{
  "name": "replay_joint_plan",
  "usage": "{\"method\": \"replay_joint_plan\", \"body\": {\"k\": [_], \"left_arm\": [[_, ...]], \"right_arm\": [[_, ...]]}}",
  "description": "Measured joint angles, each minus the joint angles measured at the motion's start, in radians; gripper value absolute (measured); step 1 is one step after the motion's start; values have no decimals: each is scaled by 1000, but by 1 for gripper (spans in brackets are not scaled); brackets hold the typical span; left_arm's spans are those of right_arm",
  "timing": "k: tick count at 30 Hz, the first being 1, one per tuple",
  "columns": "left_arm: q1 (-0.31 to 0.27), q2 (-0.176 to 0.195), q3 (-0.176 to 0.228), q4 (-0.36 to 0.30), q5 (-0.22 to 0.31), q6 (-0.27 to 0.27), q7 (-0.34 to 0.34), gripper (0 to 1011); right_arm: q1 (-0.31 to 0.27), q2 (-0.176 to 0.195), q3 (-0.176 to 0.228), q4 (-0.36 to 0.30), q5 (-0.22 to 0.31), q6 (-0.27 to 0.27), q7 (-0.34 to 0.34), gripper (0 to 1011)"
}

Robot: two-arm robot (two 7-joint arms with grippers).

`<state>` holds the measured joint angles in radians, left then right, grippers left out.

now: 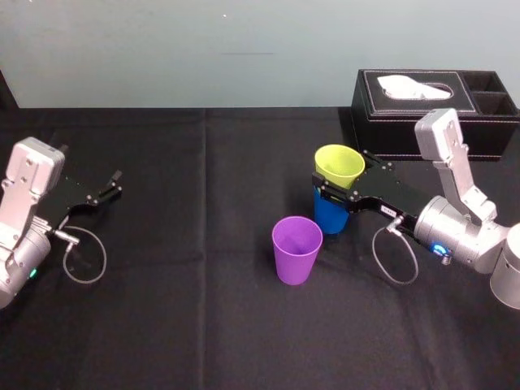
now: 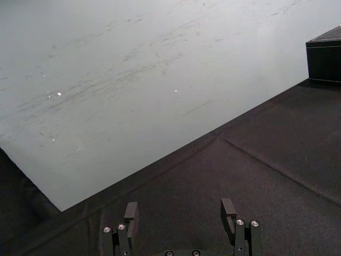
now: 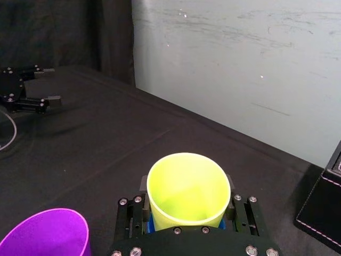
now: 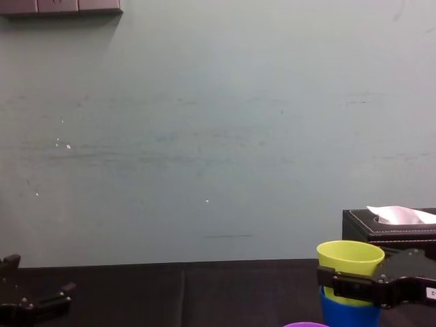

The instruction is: Stack the three plastic cups sequentially using one hand.

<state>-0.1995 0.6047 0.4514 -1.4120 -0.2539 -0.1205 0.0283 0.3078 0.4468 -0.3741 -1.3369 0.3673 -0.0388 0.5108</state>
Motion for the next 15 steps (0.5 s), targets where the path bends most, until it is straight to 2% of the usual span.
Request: {"method": "replay_joint_plan", "body": {"k": [15], "left_arm": [[0,0,0,0,0,0,0,1011]], "right_arm": [[0,-7,1,11,-11,0,-7,752]]}}
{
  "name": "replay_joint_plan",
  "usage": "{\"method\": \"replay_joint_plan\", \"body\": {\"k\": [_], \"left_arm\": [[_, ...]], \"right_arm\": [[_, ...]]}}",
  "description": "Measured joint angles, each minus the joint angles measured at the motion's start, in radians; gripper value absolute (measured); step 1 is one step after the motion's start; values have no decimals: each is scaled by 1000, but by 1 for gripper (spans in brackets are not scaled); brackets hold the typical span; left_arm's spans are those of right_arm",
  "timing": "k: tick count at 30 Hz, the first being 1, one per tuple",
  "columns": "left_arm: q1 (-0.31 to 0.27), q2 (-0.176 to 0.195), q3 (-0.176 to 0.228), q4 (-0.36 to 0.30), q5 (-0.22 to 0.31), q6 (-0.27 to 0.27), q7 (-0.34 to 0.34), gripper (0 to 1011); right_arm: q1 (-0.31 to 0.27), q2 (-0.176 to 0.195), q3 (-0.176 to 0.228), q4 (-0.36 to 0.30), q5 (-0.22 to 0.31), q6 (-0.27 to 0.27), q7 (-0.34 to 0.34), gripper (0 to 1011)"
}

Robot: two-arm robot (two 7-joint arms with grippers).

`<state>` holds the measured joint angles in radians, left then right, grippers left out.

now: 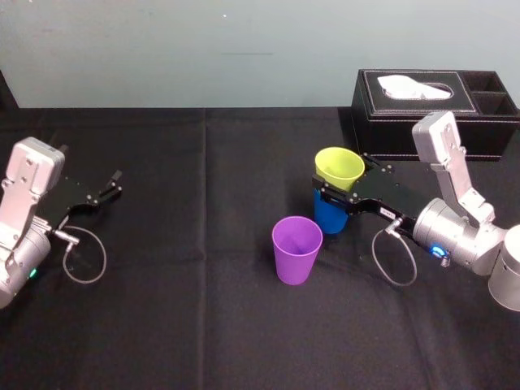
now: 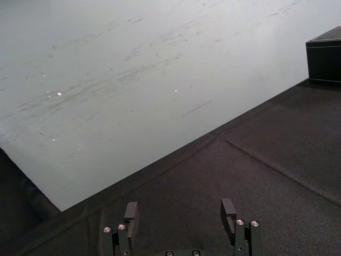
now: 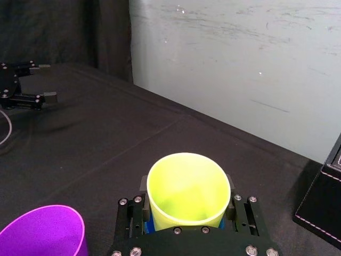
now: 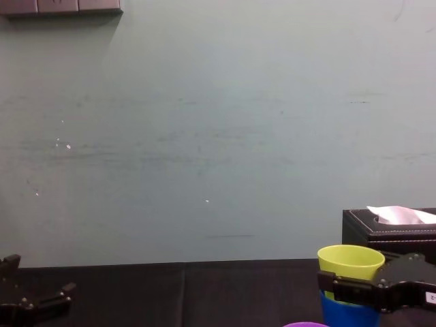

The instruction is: Stack the three plastic cups sequentially using one hand.

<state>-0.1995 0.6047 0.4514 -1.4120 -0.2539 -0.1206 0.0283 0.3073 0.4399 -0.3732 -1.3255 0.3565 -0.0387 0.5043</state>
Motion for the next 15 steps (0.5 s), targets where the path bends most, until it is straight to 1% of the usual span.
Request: {"method": "replay_joint_plan", "body": {"k": [12,14,15], "left_arm": [[0,0,0,0,0,0,0,1011],[0,0,0,0,0,0,0,1011],[0,0,0,0,0,0,0,1011]], "right_arm": [[0,1,0,0,1,0,0,752],[-1,1,0,0,1,0,0,762],[-1,1,0,0,1,-1,0,804]]}}
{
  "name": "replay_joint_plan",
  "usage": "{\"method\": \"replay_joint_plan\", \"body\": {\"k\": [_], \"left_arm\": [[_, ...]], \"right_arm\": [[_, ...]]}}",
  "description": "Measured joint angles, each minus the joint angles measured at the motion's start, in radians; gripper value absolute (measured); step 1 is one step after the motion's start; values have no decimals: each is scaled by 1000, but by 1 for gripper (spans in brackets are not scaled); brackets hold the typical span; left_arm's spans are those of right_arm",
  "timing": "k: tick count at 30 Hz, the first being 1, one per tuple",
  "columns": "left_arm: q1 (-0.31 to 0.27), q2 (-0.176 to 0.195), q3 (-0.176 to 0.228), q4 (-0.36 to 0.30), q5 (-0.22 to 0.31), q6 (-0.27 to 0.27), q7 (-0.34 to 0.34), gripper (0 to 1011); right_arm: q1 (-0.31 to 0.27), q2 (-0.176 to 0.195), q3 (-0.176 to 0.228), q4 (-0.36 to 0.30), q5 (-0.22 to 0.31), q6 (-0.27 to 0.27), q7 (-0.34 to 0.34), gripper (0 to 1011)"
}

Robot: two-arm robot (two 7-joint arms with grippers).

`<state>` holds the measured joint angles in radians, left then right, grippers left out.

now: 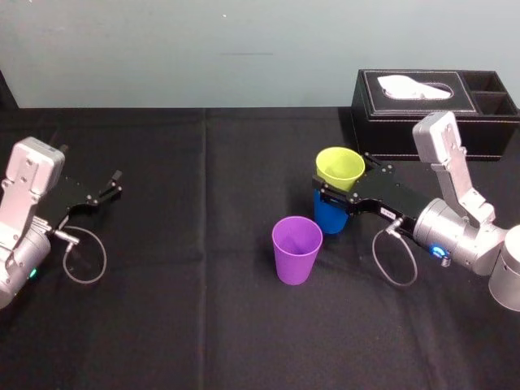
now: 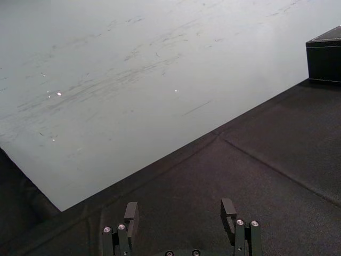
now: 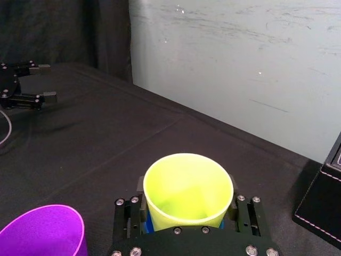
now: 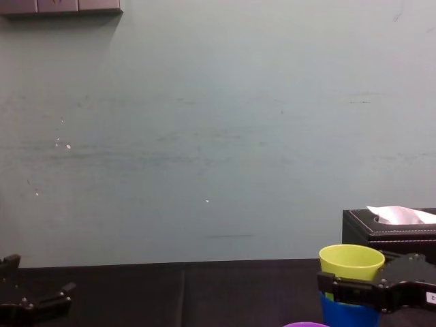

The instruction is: Stack the three plastic cups sequentially using one hand.

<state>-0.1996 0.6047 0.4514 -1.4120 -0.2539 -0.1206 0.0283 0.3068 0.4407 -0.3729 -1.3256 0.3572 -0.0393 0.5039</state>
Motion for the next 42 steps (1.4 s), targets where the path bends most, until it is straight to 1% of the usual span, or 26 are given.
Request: {"method": "replay_joint_plan", "body": {"k": [1,2,3,7,9,19,22,27,31,32,35,38,40,41,42], "left_arm": [[0,0,0,0,0,0,0,1011],[0,0,0,0,0,0,0,1011],[0,0,0,0,0,0,0,1012],[0,0,0,0,0,0,0,1011],[0,0,0,0,0,0,0,1011],[0,0,0,0,0,0,0,1011],[0,0,0,0,0,0,0,1011],[0,0,0,0,0,0,0,1011],[0,0,0,0,0,0,0,1011],[0,0,0,0,0,0,0,1011],[0,0,0,0,0,0,0,1011],[0,0,0,0,0,0,0,1011],[0,0,0,0,0,0,0,1011],[0,0,0,0,0,0,0,1011],[0,0,0,0,0,0,0,1011]], "right_arm": [[0,0,0,0,0,0,0,818],[0,0,0,0,0,0,0,870],[0,0,0,0,0,0,0,870],[0,0,0,0,1,0,0,982],[0,0,0,0,1,0,0,1000],[0,0,0,-1,1,0,0,1000],[-2,1,3,-11,1,0,-2,1000],[-10,5,15,-50,1,-2,-12,1000],[-24,14,22,-97,-4,5,-25,1000],[-33,21,23,-119,-9,10,-31,1000],[-50,31,26,-153,-15,18,-38,1000],[-90,56,40,-216,-18,30,-45,1000],[-108,67,49,-241,-16,32,-46,1000],[-131,79,58,-266,-11,36,-48,1000],[-131,79,58,-266,-11,36,-48,1000]]}}
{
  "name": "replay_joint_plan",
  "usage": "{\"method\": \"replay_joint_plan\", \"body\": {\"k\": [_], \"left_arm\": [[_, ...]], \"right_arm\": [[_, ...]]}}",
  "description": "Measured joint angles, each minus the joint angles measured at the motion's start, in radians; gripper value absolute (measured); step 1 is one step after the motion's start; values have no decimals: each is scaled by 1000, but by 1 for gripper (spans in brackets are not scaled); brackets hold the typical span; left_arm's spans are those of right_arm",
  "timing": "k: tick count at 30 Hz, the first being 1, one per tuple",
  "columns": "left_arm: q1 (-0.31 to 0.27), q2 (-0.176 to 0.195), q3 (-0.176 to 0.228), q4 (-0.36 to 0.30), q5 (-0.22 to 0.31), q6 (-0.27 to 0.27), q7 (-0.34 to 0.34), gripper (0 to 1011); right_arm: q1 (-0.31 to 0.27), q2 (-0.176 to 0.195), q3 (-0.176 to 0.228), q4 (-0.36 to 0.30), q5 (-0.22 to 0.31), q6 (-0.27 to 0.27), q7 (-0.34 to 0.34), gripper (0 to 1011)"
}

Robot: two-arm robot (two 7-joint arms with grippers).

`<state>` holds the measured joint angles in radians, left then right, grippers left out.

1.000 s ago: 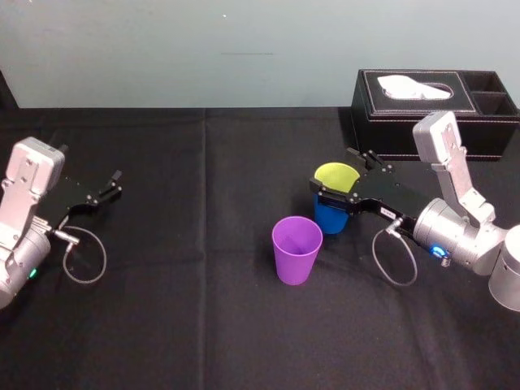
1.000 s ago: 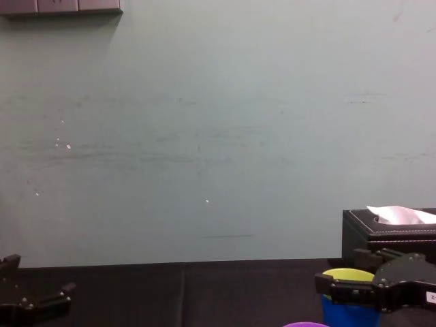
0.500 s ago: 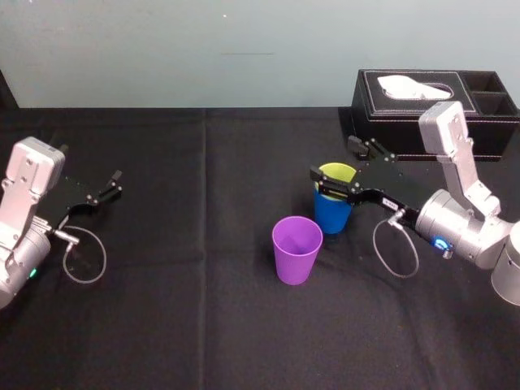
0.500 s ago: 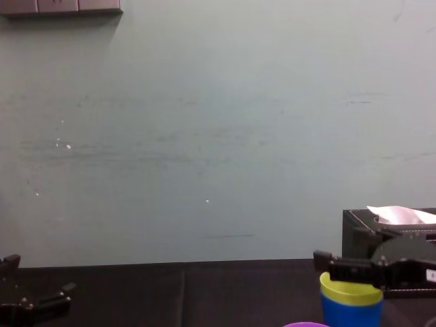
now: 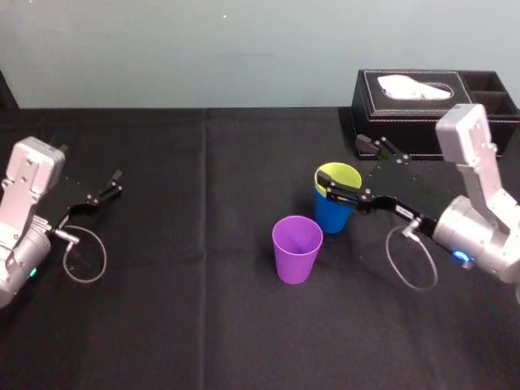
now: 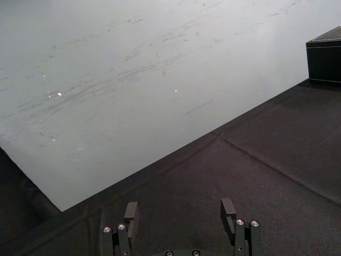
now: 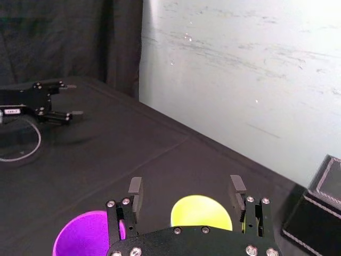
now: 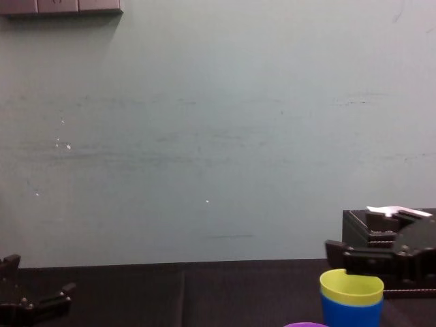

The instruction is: Stack the three plastic cups sequentially using one hand.

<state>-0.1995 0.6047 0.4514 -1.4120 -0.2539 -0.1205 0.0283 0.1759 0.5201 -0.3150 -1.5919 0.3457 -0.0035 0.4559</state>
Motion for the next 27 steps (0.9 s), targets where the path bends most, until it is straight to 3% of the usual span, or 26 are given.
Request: {"method": "replay_joint_plan", "body": {"k": [2,10,17,23,27], "left_arm": [[0,0,0,0,0,0,0,1011],[0,0,0,0,0,0,0,1011],[0,0,0,0,0,0,0,1011],[0,0,0,0,0,0,0,1011],[0,0,0,0,0,0,0,1011]], "right_arm": [[-51,26,23,-49,11,6,-6,1000],[-190,90,72,-141,46,5,0,1000],[-294,127,95,-175,55,-31,15,1000],[-337,130,94,-171,55,-57,25,1000],[-333,129,65,-146,35,-74,50,1000]]}}
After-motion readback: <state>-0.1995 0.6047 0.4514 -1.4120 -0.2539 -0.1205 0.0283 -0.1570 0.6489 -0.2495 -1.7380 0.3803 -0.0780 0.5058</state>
